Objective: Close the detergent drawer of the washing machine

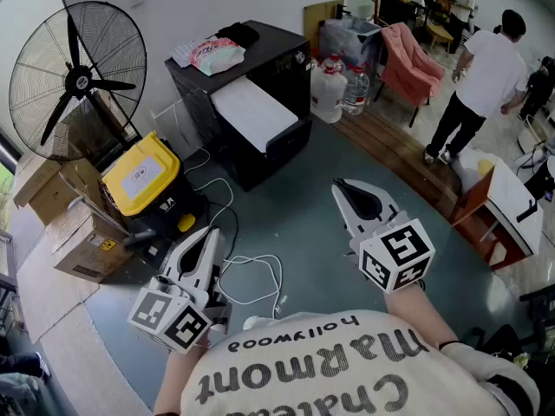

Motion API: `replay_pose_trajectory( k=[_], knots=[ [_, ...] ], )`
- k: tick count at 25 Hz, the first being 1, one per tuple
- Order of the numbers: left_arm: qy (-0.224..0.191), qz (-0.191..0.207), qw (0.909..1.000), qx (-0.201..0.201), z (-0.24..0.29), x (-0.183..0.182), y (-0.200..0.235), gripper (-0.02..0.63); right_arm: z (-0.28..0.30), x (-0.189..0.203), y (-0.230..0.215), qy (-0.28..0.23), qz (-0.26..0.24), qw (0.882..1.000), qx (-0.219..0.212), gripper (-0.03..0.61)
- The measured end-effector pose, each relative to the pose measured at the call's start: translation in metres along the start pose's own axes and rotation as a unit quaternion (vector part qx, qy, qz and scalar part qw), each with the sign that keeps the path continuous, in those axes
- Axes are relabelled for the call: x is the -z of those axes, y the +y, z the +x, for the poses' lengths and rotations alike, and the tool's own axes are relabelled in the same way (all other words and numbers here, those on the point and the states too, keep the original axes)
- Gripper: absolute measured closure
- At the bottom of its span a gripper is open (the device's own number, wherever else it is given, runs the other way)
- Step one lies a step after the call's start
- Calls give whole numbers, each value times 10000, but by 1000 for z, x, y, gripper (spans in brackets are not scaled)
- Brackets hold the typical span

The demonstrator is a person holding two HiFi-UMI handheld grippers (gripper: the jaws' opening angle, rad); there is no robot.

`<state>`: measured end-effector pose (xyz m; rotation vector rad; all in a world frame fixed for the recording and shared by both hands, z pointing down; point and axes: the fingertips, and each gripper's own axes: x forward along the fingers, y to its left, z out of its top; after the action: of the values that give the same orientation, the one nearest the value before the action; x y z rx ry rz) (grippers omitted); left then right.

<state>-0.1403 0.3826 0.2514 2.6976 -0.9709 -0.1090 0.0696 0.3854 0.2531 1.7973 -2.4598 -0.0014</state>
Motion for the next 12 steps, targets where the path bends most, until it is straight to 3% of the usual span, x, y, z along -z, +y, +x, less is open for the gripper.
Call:
replay_pose_trajectory(
  k=[8, 12],
  knots=[
    [-16, -66, 10000, -52, 3, 6, 1, 606, -4, 9, 1, -3, 71, 9999, -115, 549],
    [78, -237, 9996, -98, 7, 17, 6, 606, -2, 21, -5, 63, 371, 9992, -105, 548]
  ],
)
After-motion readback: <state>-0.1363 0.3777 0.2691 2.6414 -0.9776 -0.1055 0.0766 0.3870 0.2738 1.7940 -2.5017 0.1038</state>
